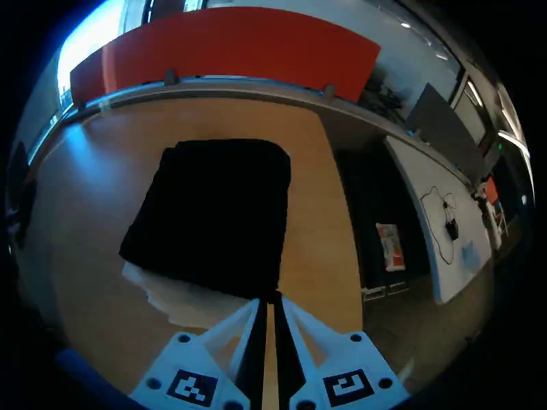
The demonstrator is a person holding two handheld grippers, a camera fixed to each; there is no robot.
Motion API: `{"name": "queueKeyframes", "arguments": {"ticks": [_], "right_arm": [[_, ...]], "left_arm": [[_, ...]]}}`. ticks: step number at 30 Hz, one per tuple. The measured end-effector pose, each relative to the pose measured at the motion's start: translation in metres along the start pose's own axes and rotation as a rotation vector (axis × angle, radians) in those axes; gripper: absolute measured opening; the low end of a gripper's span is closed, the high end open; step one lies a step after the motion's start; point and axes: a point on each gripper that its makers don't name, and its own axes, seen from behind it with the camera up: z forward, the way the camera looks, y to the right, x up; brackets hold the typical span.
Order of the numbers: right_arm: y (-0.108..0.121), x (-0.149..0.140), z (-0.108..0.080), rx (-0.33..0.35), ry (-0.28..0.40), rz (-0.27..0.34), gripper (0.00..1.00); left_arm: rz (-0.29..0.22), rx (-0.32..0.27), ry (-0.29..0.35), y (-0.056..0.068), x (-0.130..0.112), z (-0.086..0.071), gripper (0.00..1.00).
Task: Fold towel
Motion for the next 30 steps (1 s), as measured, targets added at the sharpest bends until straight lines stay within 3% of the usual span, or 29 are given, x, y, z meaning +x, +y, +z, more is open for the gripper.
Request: {"name": "queueKeyframes", "arguments": {"ticks": [6,13,24,30], "right_arm": [[0.002,-0.001,0.000,-0.011,0.004,0.006,0.09],[0.014,-0.001,0.000,-0.062,0.006,0.006,0.56],[0.016,-0.002,-0.005,-0.074,0.014,-0.002,0.69],[0.013,0.001,-0.011,-0.070,0.030,-0.001,0.97]], "left_arm": [[-0.001,-0.002,-0.001,0.001,0.001,0.001,0.99],[0.001,-0.001,0.003,0.000,0.003,0.002,0.99],[0.002,-0.006,0.006,0.002,0.005,0.004,0.99],[-0.005,-0.009,0.008,0.003,0.005,0.005,0.99]]}}
